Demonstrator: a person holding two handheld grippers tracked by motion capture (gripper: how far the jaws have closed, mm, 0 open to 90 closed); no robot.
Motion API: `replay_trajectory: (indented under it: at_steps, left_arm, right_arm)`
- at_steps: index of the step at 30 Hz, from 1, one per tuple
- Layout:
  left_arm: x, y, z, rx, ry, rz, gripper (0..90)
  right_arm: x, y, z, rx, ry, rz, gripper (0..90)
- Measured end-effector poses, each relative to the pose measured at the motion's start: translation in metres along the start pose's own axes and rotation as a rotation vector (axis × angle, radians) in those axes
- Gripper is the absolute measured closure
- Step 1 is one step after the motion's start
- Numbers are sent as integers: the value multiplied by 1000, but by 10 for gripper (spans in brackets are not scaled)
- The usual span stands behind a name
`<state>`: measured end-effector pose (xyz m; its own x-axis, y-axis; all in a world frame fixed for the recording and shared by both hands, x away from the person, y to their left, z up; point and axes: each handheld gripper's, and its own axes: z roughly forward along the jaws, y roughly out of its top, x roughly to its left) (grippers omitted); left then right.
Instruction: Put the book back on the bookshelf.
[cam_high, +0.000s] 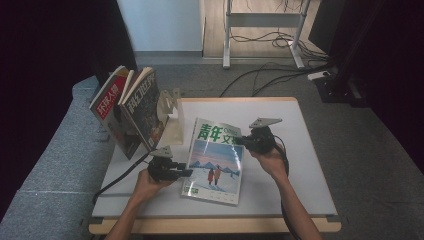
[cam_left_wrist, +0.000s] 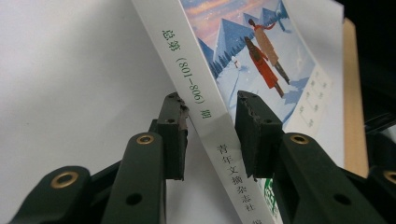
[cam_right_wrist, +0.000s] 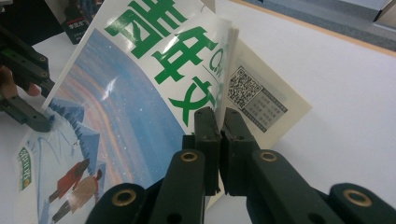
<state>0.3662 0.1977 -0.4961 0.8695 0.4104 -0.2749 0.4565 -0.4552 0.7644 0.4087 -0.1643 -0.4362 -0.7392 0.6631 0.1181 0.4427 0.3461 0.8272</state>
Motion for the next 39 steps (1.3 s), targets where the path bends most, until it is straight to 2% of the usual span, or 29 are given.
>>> replay_trajectory:
  at_steps: [2,4,6,8,10,11,12,15,17,23,29,34,37,39]
  left_arm:
    - [1,1,0,-8,-2,-1,652]
    - [4,3,-1,-36,13,10,658]
    - [6,7,-2,-82,34,13,668]
    - [10,11,-4,-142,83,41,682]
    - [11,11,-4,-150,93,52,684]
    - [12,10,-4,-145,96,57,685]
    - [12,8,-3,-133,107,67,685]
    - [9,1,-5,-141,116,74,686]
    - [7,0,-6,-144,114,81,693]
    - [-1,-4,-14,-136,110,117,711]
    - [-11,-11,-21,-141,105,149,734]
    - [-17,-18,-26,-152,106,170,742]
    - [-22,-22,-28,-158,121,188,747]
    - [-25,-23,-28,-162,130,194,747]
  right_arm:
    - [0,3,0,-3,0,-4,862]
    - [0,9,-2,-10,-14,-19,862]
    - [1,18,-6,-30,-30,-29,864]
    - [3,34,-15,-70,-47,-50,865]
    - [4,38,-17,-80,-49,-54,865]
    - [8,43,-19,-86,-43,-73,865]
    - [8,43,-19,-86,-43,-73,865]
    - [11,39,-16,-89,-33,-79,864]
    - [10,36,-17,-107,-9,-56,862]
    - [15,37,-24,-100,-4,-83,857]
    - [21,40,-25,-129,11,-86,843]
    - [28,46,-27,-137,12,-111,797]
    - [32,47,-31,-152,16,-131,724]
    - [32,47,-32,-154,26,-133,707]
